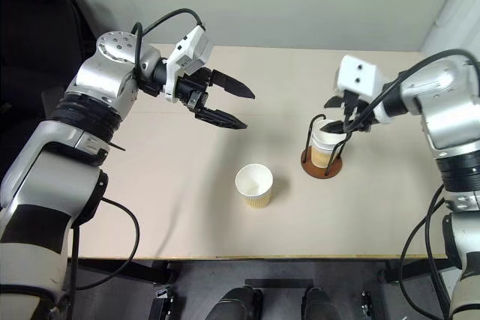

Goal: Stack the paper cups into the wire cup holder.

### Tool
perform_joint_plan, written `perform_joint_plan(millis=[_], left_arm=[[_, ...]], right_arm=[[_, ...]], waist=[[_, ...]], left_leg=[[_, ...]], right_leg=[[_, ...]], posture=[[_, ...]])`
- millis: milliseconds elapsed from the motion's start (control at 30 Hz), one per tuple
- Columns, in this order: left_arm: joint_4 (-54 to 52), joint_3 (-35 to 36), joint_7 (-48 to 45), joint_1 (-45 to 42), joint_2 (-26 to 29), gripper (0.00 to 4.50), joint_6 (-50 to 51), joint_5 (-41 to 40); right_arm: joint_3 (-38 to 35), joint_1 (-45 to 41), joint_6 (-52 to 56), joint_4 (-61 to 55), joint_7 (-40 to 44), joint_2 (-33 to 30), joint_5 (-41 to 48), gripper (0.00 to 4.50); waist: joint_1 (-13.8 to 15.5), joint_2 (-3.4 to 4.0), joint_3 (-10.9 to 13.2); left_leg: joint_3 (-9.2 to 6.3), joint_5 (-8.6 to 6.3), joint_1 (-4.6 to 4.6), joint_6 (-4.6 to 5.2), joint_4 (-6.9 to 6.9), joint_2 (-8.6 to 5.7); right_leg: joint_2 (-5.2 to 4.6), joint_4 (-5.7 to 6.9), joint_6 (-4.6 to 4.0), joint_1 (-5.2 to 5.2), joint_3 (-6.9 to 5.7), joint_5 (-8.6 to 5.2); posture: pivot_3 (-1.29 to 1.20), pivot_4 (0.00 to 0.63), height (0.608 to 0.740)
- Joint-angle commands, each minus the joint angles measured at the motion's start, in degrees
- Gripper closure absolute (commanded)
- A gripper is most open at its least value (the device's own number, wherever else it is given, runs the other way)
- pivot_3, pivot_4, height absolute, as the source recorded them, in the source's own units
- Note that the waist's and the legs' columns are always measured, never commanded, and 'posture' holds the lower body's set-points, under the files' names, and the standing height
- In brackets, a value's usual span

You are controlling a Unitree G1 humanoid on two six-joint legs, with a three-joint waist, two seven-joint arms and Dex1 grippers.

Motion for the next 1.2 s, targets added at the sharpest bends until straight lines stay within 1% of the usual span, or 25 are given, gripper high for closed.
perform_joint_plan(millis=[33,167,267,400,500,633,733,833,1000,1200], left_arm=[[-1.5,-1.1,-1.8,-2.1,-0.7,0.59,-2.1,1.4],[-1.1,-5.3,-1.8,-3.4,-1.8,0.59,-4.4,3.2],[1.9,-7.8,-1.8,-7.0,-5.2,0.59,-7.6,6.6],[4.1,-7.6,-1.8,-9.8,-8.8,0.59,-7.4,7.0],[4.2,-8.7,-1.8,-10.6,-9.7,0.59,-7.8,7.3],[5.4,-10.6,-1.8,-11.3,-10.2,0.59,-10.3,10.2],[6.1,-11.9,-1.8,-11.2,-10.3,0.59,-14.3,13.5],[5.9,-13.0,-1.8,-10.7,-10.5,0.59,-15.8,14.8],[3.4,-16.9,-1.8,-10.0,-9.6,0.59,-15.7,14.2],[1.0,-19.6,-1.8,-9.4,-9.8,0.59,-12.8,13.6]], right_arm=[[-8.2,1.3,5.7,-8.8,1.3,-5.6,5.4,1.81],[-12.0,5.1,8.2,-13.3,0.4,-10.1,7.8,1.81],[-15.7,8.1,12.1,-17.3,0.9,-14.3,10.8,1.81],[-18.7,9.6,17.7,-22.1,1.1,-17.7,16.2,1.81],[-19.9,10.5,19.6,-23.2,0.6,-19.5,18.5,1.81],[-20.8,12.0,20.0,-23.3,0.0,-21.5,20.1,1.81],[-21.2,13.1,19.9,-23.1,-0.1,-23.0,21.1,1.81],[-20.9,13.2,19.3,-22.3,-0.3,-23.9,21.7,1.81],[-19.7,12.5,18.3,-21.4,-0.3,-24.5,22.1,1.81],[-19.1,12.6,17.5,-20.7,0.1,-25.2,22.5,1.81]], waist=[[0.3,-0.01,0.0],[0.3,-0.08,0.0],[0.5,-0.09,0.0],[0.4,-0.11,0.0],[0.1,-0.13,0.0],[-0.1,-0.1,0.0],[0.0,-0.09,0.0],[0.2,-0.09,0.0],[0.5,-0.1,0.0],[0.6,-0.1,0.0]], left_leg=[[0.03,0.0,0.0,-0.01,-0.07,-0.01],[0.01,0.01,0.08,-0.06,-0.21,0.04],[0.0,0.02,0.06,-0.13,-0.22,0.05],[0.13,0.04,0.04,-0.12,-0.29,0.01],[0.22,0.03,0.13,-0.12,-0.33,0.01],[0.18,0.03,0.16,-0.13,-0.28,0.04],[0.13,0.06,0.13,-0.12,-0.25,0.07],[0.13,0.06,0.09,-0.08,-0.22,0.05],[0.16,0.0,0.06,0.03,-0.14,0.0],[0.2,-0.06,0.06,0.12,-0.1,-0.01]], right_leg=[[0.02,-0.02,-0.03,0.0,-0.03,-0.02],[-0.02,-0.06,0.04,0.06,0.01,-0.04],[-0.04,-0.05,0.21,0.02,0.02,0.0],[-0.03,-0.05,0.25,-0.01,0.03,-0.01],[0.0,-0.05,0.25,0.02,0.08,-0.1],[-0.02,0.0,0.44,-0.01,0.2,-0.13],[-0.02,0.03,0.47,0.0,0.16,-0.15],[-0.04,0.01,0.51,0.0,0.16,-0.13],[-0.06,0.02,0.58,0.04,0.13,-0.1],[-0.08,0.02,0.66,0.07,0.11,-0.05]], posture=[[0.0,0.15,0.74],[0.0,0.15,0.74],[0.0,0.15,0.74],[0.0,0.15,0.74],[0.0,0.15,0.74],[0.0,0.15,0.74],[0.0,0.15,0.74],[0.0,0.15,0.74],[0.0,0.15,0.74],[0.0,0.15,0.74]])
